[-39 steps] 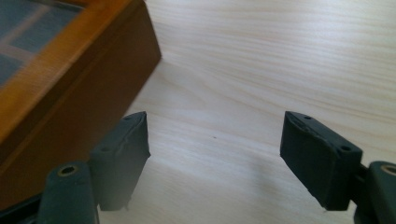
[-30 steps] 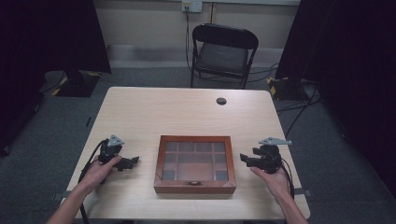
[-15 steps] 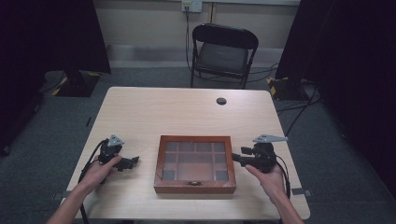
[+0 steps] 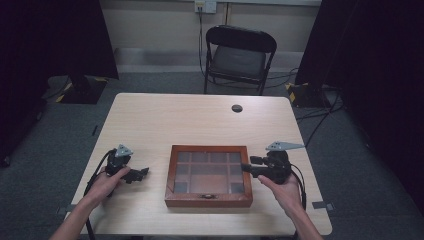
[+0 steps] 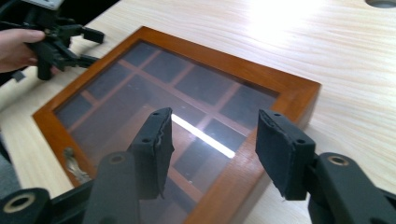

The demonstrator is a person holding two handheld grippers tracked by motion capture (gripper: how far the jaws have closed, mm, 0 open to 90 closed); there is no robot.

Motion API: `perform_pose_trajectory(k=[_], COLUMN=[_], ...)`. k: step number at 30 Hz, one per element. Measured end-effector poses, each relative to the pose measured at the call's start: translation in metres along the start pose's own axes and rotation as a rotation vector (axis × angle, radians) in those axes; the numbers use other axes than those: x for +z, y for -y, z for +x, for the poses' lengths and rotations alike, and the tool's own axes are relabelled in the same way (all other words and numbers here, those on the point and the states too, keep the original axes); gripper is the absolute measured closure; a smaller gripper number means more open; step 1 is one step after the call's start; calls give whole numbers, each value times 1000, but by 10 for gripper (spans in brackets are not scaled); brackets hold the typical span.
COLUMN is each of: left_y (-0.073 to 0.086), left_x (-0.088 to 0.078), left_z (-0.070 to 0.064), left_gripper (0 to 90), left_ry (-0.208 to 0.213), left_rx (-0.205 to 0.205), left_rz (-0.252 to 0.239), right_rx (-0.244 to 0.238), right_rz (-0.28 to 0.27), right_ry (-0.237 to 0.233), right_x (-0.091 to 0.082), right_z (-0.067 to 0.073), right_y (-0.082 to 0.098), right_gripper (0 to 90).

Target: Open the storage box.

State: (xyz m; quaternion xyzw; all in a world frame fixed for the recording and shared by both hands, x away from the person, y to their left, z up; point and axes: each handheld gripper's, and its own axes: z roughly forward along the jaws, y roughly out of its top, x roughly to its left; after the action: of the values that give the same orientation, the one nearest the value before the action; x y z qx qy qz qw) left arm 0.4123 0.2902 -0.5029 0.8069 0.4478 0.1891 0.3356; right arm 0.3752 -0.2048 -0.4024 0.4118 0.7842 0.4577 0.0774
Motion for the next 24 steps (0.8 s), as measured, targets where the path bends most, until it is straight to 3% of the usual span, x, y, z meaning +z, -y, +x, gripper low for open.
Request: perform_pose_trajectory(k=[5, 7, 10, 24], left_y=[0, 0, 0, 0], left_x=[0, 0, 0, 0], left_z=[0, 0, 0, 0], left_gripper=[0, 0, 0, 0], left_ry=[2, 0, 0, 0], left_rx=[-7, 0, 0, -3], left_rz=[-3, 0, 0, -2], right_rx=[-11, -23, -38, -119], right_rz=[-6, -12, -16, 29], right_ry=[-35, -69, -74, -212], right_x=[0, 0, 0, 23], right_z=[5, 10, 15, 50], right_y=[-3, -6, -8, -26], right_gripper=[481, 497, 514, 591])
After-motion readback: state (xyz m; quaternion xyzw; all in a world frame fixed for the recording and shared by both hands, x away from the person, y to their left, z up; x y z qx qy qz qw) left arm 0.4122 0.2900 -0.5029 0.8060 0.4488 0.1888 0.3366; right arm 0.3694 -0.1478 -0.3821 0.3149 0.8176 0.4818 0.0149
